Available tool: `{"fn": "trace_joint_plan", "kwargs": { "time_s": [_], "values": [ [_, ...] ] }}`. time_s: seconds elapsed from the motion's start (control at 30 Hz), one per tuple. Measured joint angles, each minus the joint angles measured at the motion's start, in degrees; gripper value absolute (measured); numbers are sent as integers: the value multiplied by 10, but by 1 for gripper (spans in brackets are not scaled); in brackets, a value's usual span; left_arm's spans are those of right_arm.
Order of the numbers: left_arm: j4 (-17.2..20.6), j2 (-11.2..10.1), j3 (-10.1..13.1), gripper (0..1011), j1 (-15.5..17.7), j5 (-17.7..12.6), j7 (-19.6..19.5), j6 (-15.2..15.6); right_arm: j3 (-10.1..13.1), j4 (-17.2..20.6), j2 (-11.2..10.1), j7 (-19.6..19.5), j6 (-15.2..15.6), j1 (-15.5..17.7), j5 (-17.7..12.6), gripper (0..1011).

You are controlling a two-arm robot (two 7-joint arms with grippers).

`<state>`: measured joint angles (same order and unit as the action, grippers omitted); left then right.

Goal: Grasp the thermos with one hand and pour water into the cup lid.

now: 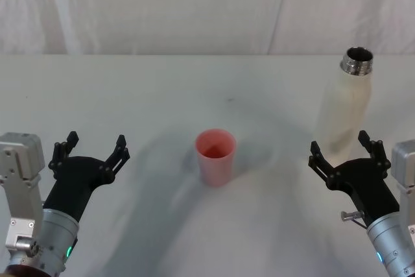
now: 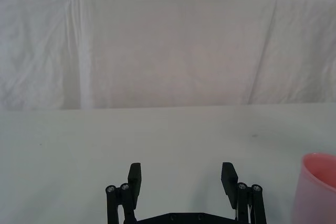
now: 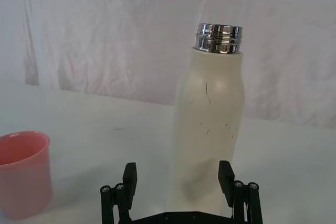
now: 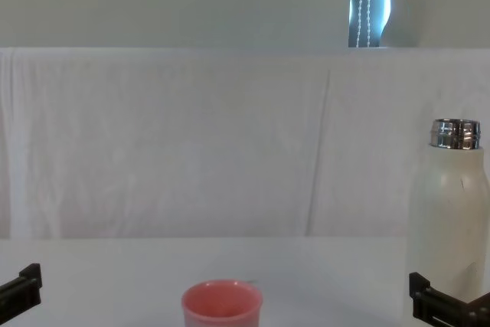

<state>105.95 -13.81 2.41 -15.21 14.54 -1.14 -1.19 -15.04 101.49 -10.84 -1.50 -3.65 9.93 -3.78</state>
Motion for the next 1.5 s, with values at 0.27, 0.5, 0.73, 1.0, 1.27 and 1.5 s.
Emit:
{"fn": "trace_joint_plan", "kwargs": {
  "time_s": [0.27,0.5,0.73,1.0,1.27,1.5],
  "values": [
    [0,0,0,1001,0,0,0,0,0,0,0,0,0,0,0,1002],
    [0,0,0,1001,0,0,0,0,0,0,0,0,0,0,0,1002],
    [0,0,0,1001,0,0,0,0,0,0,0,0,0,0,0,1002],
    [0,0,0,1001,0,0,0,0,0,0,0,0,0,0,0,1002],
    [0,0,0,1001,0,0,0,0,0,0,0,0,0,0,0,1002],
    [0,0,0,1001,0,0,0,0,0,0,0,0,0,0,0,1002]
  ]
}}
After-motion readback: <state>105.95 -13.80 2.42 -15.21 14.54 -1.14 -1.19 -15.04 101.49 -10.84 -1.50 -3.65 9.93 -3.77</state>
